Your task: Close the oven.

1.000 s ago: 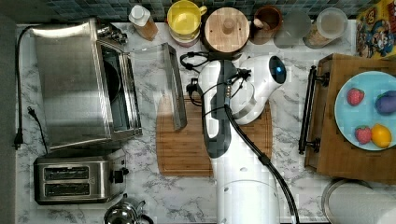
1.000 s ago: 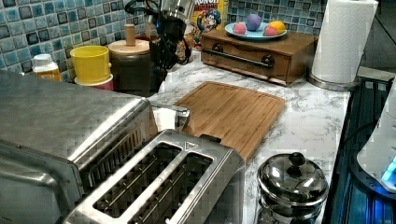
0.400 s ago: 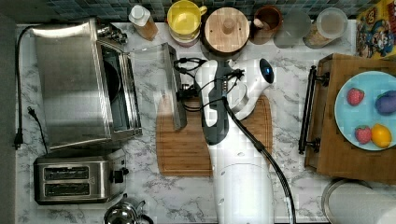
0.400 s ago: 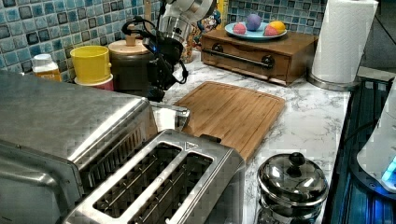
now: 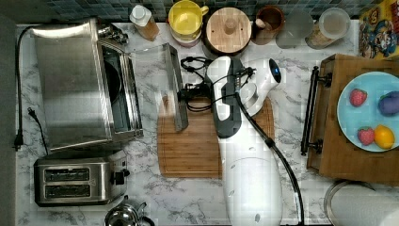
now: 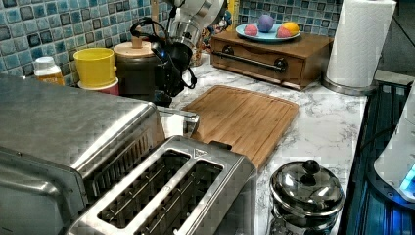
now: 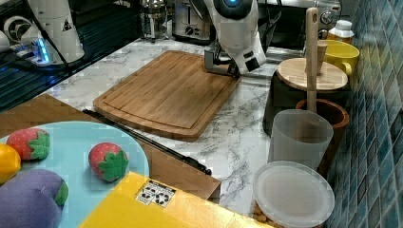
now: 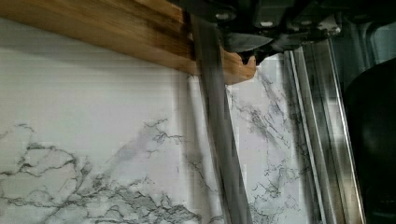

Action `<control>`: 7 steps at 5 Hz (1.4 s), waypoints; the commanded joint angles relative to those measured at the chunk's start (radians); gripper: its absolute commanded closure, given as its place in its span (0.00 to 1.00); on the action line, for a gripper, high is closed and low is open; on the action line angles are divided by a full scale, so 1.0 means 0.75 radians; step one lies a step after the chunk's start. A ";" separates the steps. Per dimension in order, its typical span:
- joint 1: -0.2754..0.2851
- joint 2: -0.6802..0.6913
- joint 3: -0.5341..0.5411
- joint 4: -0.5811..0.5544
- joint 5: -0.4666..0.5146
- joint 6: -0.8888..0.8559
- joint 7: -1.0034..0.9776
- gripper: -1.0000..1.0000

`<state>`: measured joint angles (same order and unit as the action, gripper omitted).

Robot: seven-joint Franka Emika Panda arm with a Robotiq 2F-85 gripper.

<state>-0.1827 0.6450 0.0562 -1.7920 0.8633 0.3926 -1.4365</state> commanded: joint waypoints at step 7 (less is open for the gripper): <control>0.180 -0.182 0.201 0.478 -0.111 -0.163 0.045 1.00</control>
<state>-0.1855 0.7002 0.0844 -1.6787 0.8306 0.3406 -1.4561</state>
